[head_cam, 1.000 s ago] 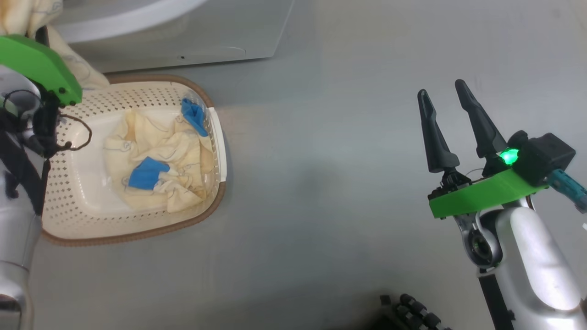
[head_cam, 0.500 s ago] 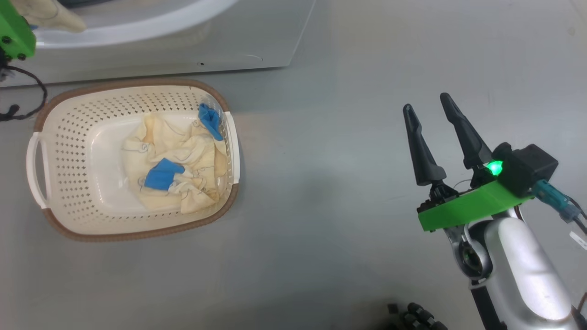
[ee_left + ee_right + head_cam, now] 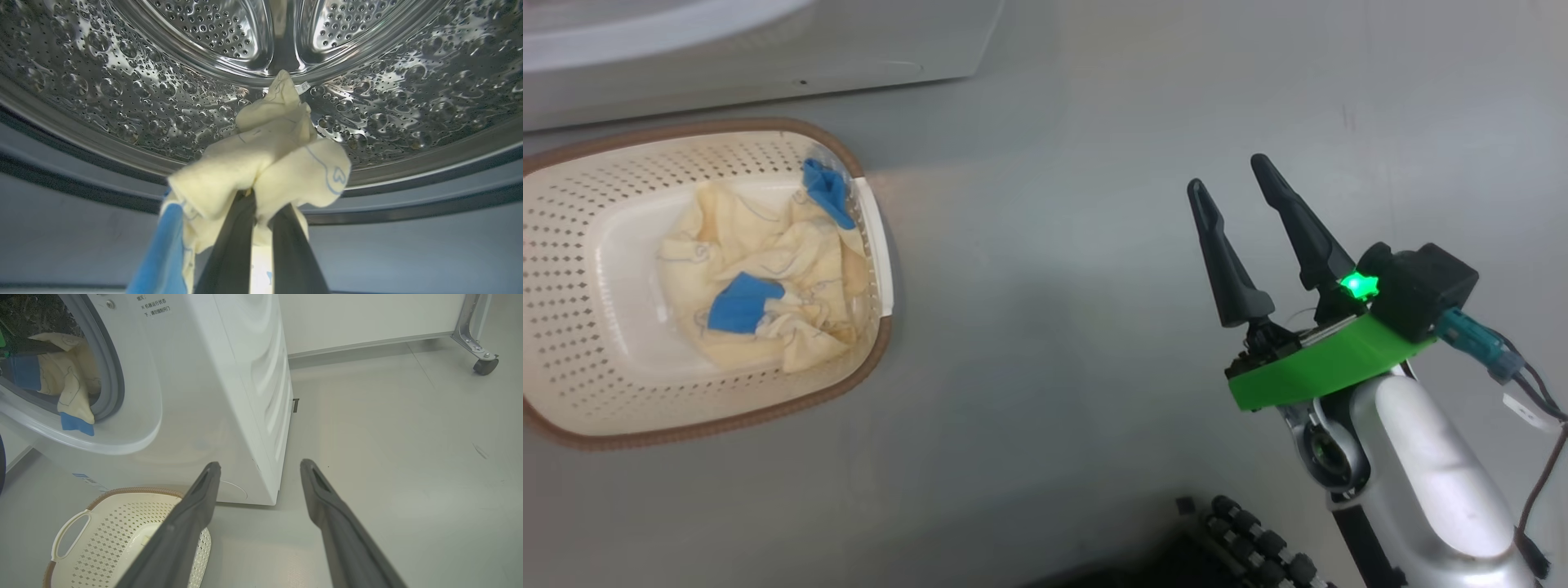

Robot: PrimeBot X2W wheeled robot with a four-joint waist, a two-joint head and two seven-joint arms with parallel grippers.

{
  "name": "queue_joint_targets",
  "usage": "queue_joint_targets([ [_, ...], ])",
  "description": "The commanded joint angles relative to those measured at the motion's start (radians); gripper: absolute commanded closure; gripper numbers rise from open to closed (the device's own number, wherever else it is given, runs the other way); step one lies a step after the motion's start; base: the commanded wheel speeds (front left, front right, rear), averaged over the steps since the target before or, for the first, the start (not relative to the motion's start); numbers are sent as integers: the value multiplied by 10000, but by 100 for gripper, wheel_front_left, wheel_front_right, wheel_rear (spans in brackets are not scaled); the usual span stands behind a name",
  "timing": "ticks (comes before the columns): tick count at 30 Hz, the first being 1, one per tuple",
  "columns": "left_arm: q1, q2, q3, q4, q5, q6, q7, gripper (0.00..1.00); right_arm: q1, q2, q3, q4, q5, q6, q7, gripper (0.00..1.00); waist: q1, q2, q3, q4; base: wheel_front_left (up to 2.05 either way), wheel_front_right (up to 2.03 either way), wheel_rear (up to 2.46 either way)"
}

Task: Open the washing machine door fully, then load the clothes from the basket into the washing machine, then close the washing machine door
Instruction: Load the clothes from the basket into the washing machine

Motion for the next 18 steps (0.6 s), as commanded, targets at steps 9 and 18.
queue_joint_targets([
  [9,-2235,1288,-354,989,1201,-791,-1570,100,-379,-66,689,-562,496,4,-95,0,0,0,1334,-1025,0,0,0],
  [18,-4099,1351,-1166,1943,2372,-1027,-4581,100,-565,-66,1083,-671,776,4,-95,0,0,0,1952,-1369,0,0,0],
])
